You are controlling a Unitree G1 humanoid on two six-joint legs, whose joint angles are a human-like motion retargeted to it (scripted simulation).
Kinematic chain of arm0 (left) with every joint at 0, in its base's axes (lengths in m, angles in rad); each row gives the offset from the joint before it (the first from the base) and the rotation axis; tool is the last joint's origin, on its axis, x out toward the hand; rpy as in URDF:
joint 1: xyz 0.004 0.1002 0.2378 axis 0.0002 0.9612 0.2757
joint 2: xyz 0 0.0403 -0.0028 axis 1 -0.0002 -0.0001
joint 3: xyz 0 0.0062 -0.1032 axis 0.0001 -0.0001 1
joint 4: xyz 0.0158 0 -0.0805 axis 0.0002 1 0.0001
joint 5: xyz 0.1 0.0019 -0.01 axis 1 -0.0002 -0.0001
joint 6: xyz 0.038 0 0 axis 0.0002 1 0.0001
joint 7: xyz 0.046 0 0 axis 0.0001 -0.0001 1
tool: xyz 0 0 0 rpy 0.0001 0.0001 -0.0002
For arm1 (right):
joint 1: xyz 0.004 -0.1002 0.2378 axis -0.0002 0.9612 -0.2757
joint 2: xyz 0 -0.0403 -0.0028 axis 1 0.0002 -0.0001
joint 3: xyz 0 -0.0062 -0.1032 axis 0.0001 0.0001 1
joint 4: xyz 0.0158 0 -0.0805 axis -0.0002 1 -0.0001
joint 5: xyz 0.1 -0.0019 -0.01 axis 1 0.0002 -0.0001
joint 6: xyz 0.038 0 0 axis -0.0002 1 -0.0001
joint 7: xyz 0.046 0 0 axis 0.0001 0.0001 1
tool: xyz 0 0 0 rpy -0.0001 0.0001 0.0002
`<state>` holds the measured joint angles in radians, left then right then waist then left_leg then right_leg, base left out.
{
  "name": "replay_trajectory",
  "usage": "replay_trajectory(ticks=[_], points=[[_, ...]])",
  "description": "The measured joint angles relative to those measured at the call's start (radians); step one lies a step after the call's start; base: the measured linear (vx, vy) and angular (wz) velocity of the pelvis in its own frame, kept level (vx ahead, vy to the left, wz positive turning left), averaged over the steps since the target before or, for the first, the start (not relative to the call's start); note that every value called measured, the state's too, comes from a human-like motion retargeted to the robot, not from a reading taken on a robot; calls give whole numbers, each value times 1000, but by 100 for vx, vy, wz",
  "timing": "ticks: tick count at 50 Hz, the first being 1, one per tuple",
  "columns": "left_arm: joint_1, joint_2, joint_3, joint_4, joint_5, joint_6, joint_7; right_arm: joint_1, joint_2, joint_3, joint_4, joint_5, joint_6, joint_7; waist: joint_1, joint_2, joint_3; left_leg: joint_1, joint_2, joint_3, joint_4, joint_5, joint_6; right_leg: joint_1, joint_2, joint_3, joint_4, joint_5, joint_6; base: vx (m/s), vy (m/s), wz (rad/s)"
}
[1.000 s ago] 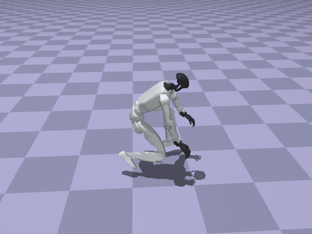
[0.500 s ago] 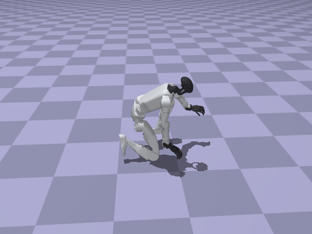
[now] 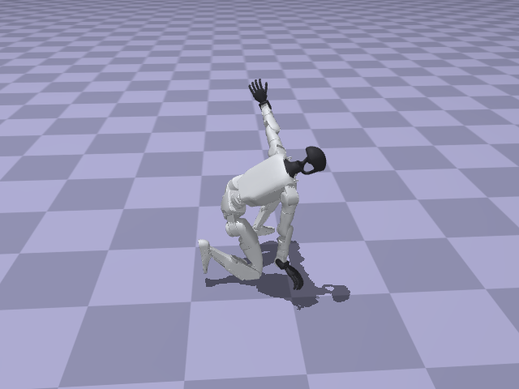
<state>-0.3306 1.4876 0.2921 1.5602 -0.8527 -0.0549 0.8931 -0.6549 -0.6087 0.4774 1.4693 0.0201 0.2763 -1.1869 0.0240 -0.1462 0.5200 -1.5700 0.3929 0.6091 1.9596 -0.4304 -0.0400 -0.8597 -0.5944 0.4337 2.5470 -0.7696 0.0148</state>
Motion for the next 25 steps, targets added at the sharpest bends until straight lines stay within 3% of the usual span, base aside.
replay_trajectory(ticks=[4,10,15,18,22,25], points=[[-153,-57,-211,-242,177,-14,-80,-86,72,96,-29,2,-15,1,-133,-73,0,0,-3,15,-33,22,-29,-5,33,-15,15,6,22,-13,-13,49],[-651,-270,-852,-641,538,7,-143,-123,148,170,-101,-17,-13,17,-271,-161,0,0,-37,-15,-79,37,-96,20,86,-55,40,20,45,-15,-10,19],[-989,-506,-1267,-768,837,61,-177,-200,285,244,-152,-22,-14,35,-402,-322,0,0,-26,5,-104,70,-120,-20,93,-46,76,29,33,-14,-1,4],[-1062,-644,-1358,-744,975,85,-185,-276,370,302,-172,-8,-28,28,-502,-373,0,0,-19,13,-115,88,-132,-33,104,-42,86,35,34,-10,4,-4],[-1041,-823,-1278,-695,1034,103,-115,-332,397,370,-188,1,-48,8,-582,-374,0,0,-16,23,-122,102,-132,-43,104,-32,88,42,30,-5,7,-7],[-1021,-833,-1278,-695,1094,106,-60,-338,397,382,-202,-8,-63,-5,-588,-374,0,0,-12,28,-119,102,-124,-52,98,-19,85,46,28,0,6,-14]])
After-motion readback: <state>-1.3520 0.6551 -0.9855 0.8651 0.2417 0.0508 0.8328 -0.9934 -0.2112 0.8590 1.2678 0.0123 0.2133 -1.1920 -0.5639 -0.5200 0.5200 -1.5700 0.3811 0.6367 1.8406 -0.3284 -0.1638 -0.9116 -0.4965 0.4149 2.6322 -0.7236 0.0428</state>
